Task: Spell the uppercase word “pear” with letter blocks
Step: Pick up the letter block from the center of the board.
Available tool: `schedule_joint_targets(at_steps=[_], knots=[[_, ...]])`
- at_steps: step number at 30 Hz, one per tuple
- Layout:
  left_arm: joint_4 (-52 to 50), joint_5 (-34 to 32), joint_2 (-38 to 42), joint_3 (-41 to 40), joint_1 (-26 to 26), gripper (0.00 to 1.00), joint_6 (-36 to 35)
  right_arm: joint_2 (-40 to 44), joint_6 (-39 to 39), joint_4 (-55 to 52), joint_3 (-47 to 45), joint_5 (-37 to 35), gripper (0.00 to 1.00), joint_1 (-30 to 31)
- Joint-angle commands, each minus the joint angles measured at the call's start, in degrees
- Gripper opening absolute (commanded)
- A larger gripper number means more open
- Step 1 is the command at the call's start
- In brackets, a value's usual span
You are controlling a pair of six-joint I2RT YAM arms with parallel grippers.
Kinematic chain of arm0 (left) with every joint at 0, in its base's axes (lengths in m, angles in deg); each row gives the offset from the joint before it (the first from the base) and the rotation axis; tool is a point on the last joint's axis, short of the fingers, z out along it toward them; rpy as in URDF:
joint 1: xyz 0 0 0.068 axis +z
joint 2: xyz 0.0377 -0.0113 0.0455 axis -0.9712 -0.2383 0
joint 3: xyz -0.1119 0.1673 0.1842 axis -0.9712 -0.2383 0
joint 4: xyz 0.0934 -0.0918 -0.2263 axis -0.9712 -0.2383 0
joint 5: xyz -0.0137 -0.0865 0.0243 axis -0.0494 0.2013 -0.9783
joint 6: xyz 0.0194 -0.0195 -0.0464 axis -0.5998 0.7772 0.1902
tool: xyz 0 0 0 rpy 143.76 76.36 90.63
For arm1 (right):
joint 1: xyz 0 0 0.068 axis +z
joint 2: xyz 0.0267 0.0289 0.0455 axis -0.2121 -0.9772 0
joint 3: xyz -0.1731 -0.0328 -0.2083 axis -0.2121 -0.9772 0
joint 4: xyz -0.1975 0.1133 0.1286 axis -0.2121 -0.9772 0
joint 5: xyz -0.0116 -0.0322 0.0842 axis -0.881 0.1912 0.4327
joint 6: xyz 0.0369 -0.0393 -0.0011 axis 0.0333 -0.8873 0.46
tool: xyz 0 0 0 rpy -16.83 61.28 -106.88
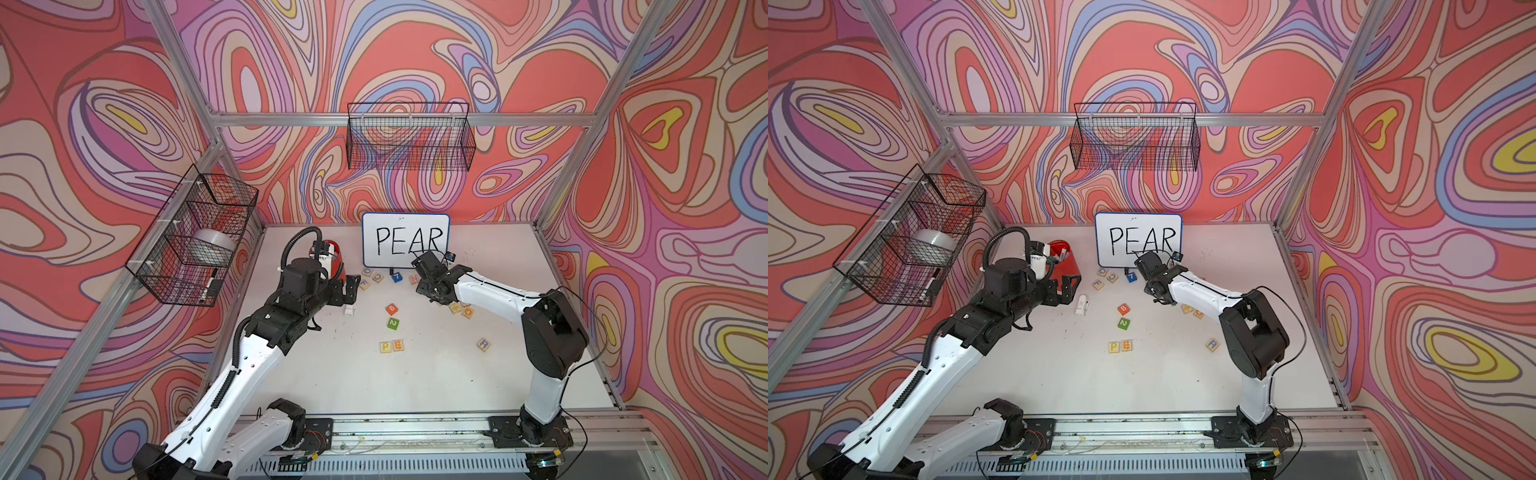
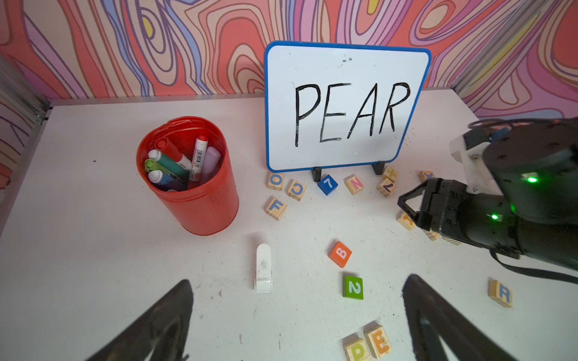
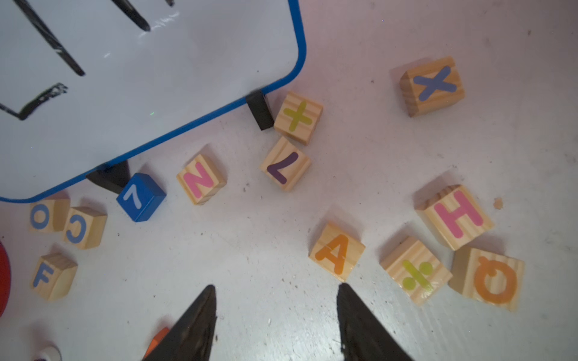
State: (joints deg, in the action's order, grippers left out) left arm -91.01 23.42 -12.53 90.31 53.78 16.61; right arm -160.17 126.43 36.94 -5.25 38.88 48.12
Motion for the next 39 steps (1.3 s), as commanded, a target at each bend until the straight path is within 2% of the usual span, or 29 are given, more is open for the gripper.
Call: schedule_joint_targets(at_steps=[1, 9, 14, 32, 39], knots=[[2.6, 3.7, 0.5, -0.8, -0.5, 1.0, -2.0, -3.7, 4.7, -1.0, 1.9, -1.2, 0.63, -0.8], [1.1, 4.1, -1.7, 0.4, -2.0, 1.0, -3.0, -7.4, 7.6, 1.0, 1.3, -1.1, 0.61, -2.2], [1.2, 3.2, -1.4, 0.3, -1.9, 1.0, -3.4, -9.0, 8.7, -1.6, 2.8, -2.5, 0.61, -2.9], [0.8, 2.4, -1.8, 0.4, -2.0, 1.0, -3.9, -4.4, 11.1, -1.5, -2.4, -5.0, 0.61, -3.1], [0.7, 2.5, -1.8, 0.6, -2.0, 1.0, -3.8, -3.9, 12.7, 0.5, -4.2, -2.4, 0.6, -3.0]])
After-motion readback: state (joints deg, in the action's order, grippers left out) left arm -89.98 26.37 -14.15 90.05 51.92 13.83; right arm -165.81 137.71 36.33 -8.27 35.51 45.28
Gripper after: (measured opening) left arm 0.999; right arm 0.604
